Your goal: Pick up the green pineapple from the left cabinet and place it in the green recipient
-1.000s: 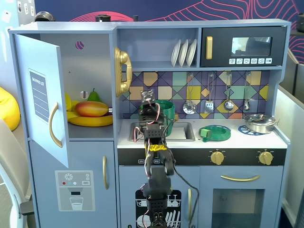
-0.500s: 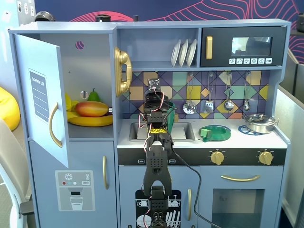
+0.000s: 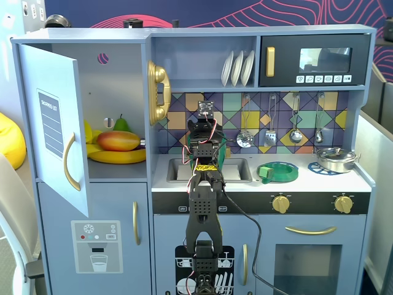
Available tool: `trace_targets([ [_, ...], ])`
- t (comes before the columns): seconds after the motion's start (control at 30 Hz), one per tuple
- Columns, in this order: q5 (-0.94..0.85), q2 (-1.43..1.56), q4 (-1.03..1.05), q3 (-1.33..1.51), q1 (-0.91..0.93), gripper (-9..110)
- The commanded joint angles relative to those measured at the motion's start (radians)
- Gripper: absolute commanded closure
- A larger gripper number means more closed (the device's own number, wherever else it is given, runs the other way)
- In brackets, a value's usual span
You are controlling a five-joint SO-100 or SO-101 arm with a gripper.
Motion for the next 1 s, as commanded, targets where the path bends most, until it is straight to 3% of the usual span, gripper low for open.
trace_targets([
  [0.0, 0.011, 0.034, -0.031, -0.049, 0.009, 72],
  [0.23, 0.026, 0.29, -0.009, 0.189, -0.009, 72],
  [0.57, 0.031, 0.887, 0.282, 0.706, 0.028, 73],
  [0.97, 0.005, 1.232, 0.459, 1.198, 0.041, 76],
])
